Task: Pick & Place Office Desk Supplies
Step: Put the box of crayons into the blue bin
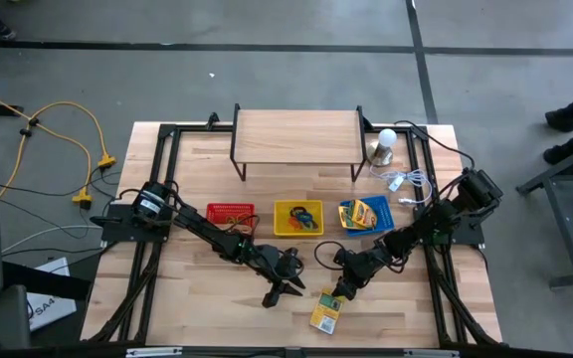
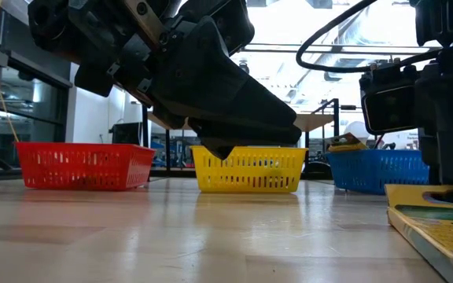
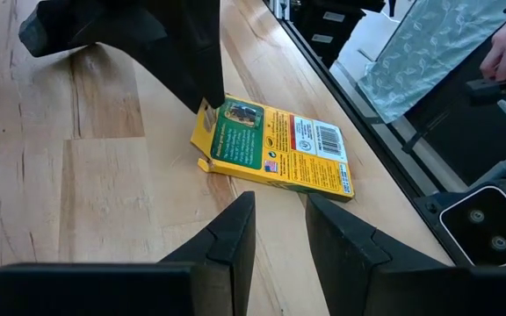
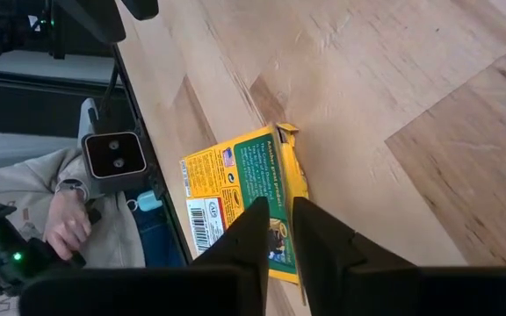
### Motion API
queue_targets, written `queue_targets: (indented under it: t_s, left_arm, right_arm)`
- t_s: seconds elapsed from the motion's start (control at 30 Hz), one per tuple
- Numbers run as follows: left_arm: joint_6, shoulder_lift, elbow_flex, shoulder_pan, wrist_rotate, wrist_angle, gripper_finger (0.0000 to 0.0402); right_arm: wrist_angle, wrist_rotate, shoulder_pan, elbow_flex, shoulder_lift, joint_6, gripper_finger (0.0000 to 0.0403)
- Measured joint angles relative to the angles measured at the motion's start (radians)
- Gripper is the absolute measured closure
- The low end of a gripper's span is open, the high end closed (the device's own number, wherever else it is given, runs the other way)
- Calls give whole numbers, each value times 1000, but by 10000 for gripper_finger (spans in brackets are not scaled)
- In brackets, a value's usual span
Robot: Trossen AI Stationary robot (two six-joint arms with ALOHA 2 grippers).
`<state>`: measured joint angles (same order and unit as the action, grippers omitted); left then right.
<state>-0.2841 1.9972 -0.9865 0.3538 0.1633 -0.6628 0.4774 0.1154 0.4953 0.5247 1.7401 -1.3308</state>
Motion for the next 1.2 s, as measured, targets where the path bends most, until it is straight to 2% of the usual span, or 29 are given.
queue_targets:
  t_s: [0.3,0.5,1.2]
  left_arm:
    - [0,0,0,0,0,0,302]
    - [0,0,0,0,0,0,302]
    - [-1,0,0,0,2,32,302]
  right_arm:
    - [0,-3,0,0,0,0,395]
    - [0,-14,0,0,0,-2,400]
    - [-4,-211,0,-2,-1,-216,400]
